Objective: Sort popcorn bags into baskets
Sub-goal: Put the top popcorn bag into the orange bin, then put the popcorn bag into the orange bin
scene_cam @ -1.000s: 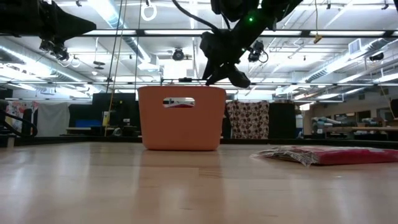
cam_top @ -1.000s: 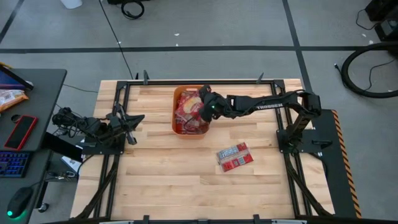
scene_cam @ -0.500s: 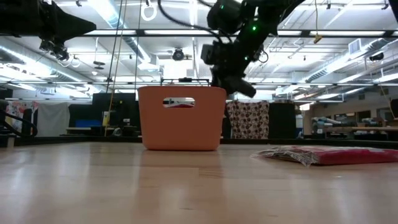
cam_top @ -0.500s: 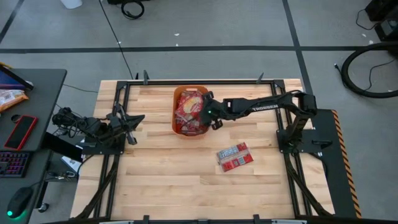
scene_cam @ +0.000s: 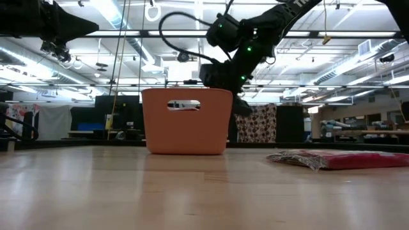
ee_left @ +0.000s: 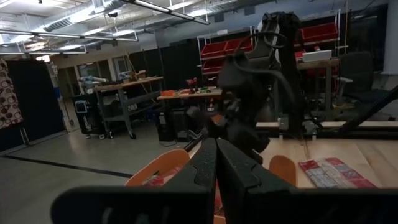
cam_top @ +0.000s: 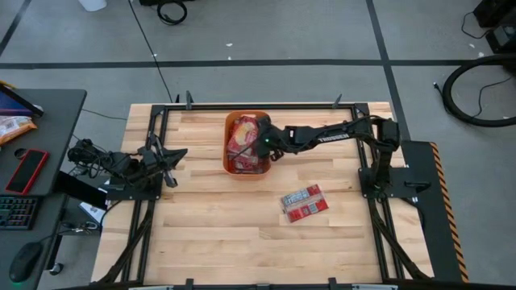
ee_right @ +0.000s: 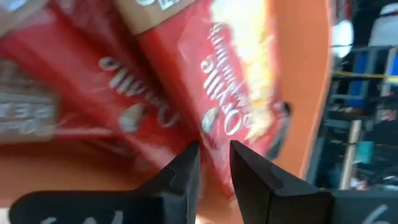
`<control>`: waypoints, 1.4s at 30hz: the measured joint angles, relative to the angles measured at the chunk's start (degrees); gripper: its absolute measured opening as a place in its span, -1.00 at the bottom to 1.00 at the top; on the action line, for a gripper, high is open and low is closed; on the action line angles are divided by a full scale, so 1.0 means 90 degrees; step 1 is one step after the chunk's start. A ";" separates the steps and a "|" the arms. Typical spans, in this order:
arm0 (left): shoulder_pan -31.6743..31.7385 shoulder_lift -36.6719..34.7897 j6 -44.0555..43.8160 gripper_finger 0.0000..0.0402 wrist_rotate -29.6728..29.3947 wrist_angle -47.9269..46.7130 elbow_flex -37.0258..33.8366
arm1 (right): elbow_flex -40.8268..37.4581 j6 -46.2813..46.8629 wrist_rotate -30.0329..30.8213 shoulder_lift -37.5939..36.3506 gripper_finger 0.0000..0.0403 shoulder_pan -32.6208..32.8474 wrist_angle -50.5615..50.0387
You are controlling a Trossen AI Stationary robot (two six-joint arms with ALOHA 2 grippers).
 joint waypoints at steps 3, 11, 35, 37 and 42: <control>0.0000 -0.0002 0.0003 -0.93 0.0000 0.0002 0.0000 | 0.0000 -0.0286 0.0132 -0.0010 -0.56 -0.0033 0.0409; 0.0000 -0.0001 -0.0003 -0.93 0.0000 -0.0004 0.0000 | 0.0000 -0.0028 0.0782 0.0004 -0.58 0.0092 0.0556; 0.0000 0.0001 -0.0949 -0.93 0.0000 -0.0001 0.0000 | 0.0002 0.3975 0.4890 -0.0090 -0.59 0.3415 -0.1997; 0.0000 0.0001 -0.1158 -0.93 0.0001 0.0002 0.0000 | 0.0002 0.4895 0.4020 -0.0090 -0.60 0.3640 -0.2352; 0.0000 -0.0002 -0.1175 -0.93 0.0000 -0.0002 0.0000 | 0.0002 0.6928 0.1885 -0.0090 -0.67 0.3901 -0.3329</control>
